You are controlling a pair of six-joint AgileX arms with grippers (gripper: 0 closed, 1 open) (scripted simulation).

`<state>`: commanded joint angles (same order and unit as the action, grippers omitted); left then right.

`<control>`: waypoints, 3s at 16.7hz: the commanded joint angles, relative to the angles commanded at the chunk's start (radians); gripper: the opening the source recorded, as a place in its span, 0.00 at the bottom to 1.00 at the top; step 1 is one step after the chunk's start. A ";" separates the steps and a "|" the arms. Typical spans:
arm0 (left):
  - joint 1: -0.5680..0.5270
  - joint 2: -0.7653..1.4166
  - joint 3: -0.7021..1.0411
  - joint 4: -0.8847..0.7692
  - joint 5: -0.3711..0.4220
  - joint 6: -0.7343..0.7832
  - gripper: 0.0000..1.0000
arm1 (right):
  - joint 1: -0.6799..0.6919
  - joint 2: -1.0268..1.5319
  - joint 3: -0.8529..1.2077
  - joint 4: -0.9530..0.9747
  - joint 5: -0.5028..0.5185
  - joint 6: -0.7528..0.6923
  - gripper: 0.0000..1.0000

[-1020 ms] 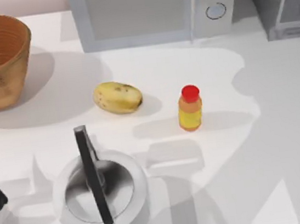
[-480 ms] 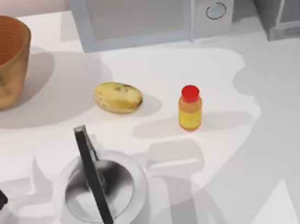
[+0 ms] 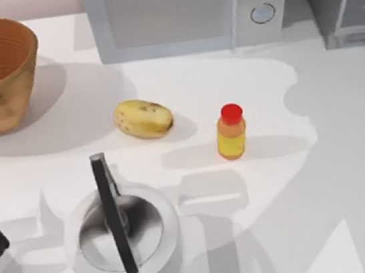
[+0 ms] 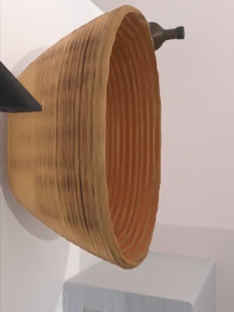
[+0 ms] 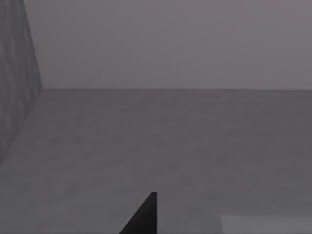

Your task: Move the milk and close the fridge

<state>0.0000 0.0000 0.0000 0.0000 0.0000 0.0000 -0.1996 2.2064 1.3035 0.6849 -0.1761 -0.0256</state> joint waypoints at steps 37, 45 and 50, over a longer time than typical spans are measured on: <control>0.000 0.000 0.000 0.000 0.000 0.000 1.00 | 0.197 -2.186 -1.285 -0.675 0.174 0.025 1.00; 0.000 0.000 0.000 0.000 0.000 0.000 1.00 | 0.196 -2.211 -1.294 -0.695 0.176 0.026 1.00; 0.000 0.000 0.000 0.000 0.000 0.000 1.00 | 0.194 -2.347 -1.183 -0.907 0.180 0.029 1.00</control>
<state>0.0000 0.0000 0.0000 0.0000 0.0000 0.0000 -0.0061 -0.1403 0.1207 -0.2218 0.0040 0.0032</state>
